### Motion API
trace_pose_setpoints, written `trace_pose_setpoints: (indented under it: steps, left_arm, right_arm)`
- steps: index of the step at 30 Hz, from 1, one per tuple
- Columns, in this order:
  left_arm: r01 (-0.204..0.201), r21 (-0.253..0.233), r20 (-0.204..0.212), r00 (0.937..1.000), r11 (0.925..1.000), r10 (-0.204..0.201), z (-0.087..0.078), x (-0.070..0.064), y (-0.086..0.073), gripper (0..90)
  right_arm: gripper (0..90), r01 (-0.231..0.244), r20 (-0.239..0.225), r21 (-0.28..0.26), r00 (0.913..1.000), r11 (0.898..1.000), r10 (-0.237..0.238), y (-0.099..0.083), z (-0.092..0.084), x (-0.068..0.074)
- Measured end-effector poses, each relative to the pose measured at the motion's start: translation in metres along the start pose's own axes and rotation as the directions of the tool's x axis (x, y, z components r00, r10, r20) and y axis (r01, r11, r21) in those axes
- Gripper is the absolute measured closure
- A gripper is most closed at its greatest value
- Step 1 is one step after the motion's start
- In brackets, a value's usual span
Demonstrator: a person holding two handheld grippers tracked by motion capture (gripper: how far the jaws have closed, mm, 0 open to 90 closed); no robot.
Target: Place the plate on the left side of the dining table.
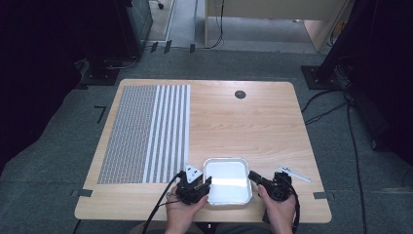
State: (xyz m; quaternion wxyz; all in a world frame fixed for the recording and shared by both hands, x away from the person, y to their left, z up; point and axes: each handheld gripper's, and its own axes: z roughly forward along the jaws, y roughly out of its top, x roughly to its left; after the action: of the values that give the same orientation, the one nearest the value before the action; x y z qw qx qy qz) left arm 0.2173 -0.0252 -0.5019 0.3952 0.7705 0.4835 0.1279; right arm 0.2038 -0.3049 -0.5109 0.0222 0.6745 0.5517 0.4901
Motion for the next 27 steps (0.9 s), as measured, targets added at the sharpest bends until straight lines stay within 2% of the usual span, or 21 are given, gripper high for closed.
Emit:
trace_pose_setpoints:
  steps: [4, 5, 8, 11, 13, 15, 16, 18, 22, 23, 24, 26, 27]
  left_arm:
    - [0.002, -0.001, 0.0, 1.0, 1.0, -0.002, 0.0, 0.0, 0.0, 64.1]
    - [0.001, -0.002, -0.001, 1.0, 1.0, -0.001, 0.0, 0.0, 0.0, 64.0]
    - [0.003, -0.002, 0.001, 1.0, 1.0, -0.003, 0.0, 0.0, 0.0, 64.0]
    - [0.006, 0.003, 0.008, 1.0, 1.0, -0.006, 0.001, 0.001, 0.001, 63.1]
    - [0.003, 0.006, 0.006, 1.0, 1.0, -0.003, 0.0, 0.001, 0.001, 63.0]
    - [0.001, 0.007, 0.003, 1.0, 1.0, -0.001, 0.001, 0.0, 0.001, 62.4]
    - [0.001, 0.006, 0.004, 1.0, 1.0, -0.001, 0.001, 0.0, 0.001, 62.4]
    - [-0.001, 0.007, 0.006, 1.0, 1.0, 0.001, 0.001, 0.0, 0.001, 62.1]
    - [-0.007, -0.002, 0.001, 1.0, 1.0, 0.007, 0.0, -0.001, 0.002, 60.5]
    - [-0.007, -0.006, -0.002, 1.0, 1.0, 0.007, -0.001, 0.0, 0.002, 59.3]
    - [0.0, -0.01, 0.0, 1.0, 0.9999, 0.0, -0.001, 0.0, 0.002, 59.3]
    - [0.009, -0.021, 0.012, 0.9999, 0.9997, -0.009, -0.002, 0.001, 0.003, 55.3]
    - [0.012, -0.021, 0.036, 0.9993, 0.9997, -0.011, -0.003, 0.001, 0.004, 55.3]
  right_arm:
    - [86.1, -0.03, -0.019, 0.007, 0.9994, 1.0, 0.03, 0.001, 0.0, -0.002]
    - [86.3, -0.055, -0.035, 0.009, 0.9979, 0.998, 0.055, 0.001, 0.0, -0.005]
    - [86.0, -0.067, -0.044, 0.011, 0.9968, 0.998, 0.067, 0.001, 0.0, -0.006]
    - [84.1, -0.042, -0.048, 0.002, 0.9979, 0.999, 0.042, 0.0, 0.001, -0.005]
    - [83.5, -0.011, -0.034, -0.005, 0.9994, 1.0, 0.011, -0.001, 0.002, -0.002]
    - [87.2, 0.062, 0.02, -0.008, 0.9979, 0.998, -0.062, -0.002, 0.002, 0.006]
    - [87.2, 0.062, 0.02, -0.008, 0.9979, 0.998, -0.062, -0.002, 0.002, 0.006]
    - [88.5, 0.093, 0.055, -0.013, 0.9942, 0.996, -0.092, -0.004, 0.001, 0.011]
    - [90.0, 0.107, 0.096, -0.047, 0.9901, 0.993, -0.102, -0.003, -0.005, 0.018]
    - [90.0, 0.125, 0.129, -0.066, 0.9849, 0.99, -0.116, -0.002, -0.008, 0.021]
    - [90.0, 0.125, 0.129, -0.066, 0.9849, 0.99, -0.116, -0.002, -0.008, 0.021]
    - [90.0, 0.117, 0.142, -0.082, 0.9842, 0.99, -0.105, -0.001, -0.012, 0.021]
    - [90.0, 0.112, 0.151, -0.092, 0.9838, 0.99, -0.097, -0.001, -0.014, 0.021]
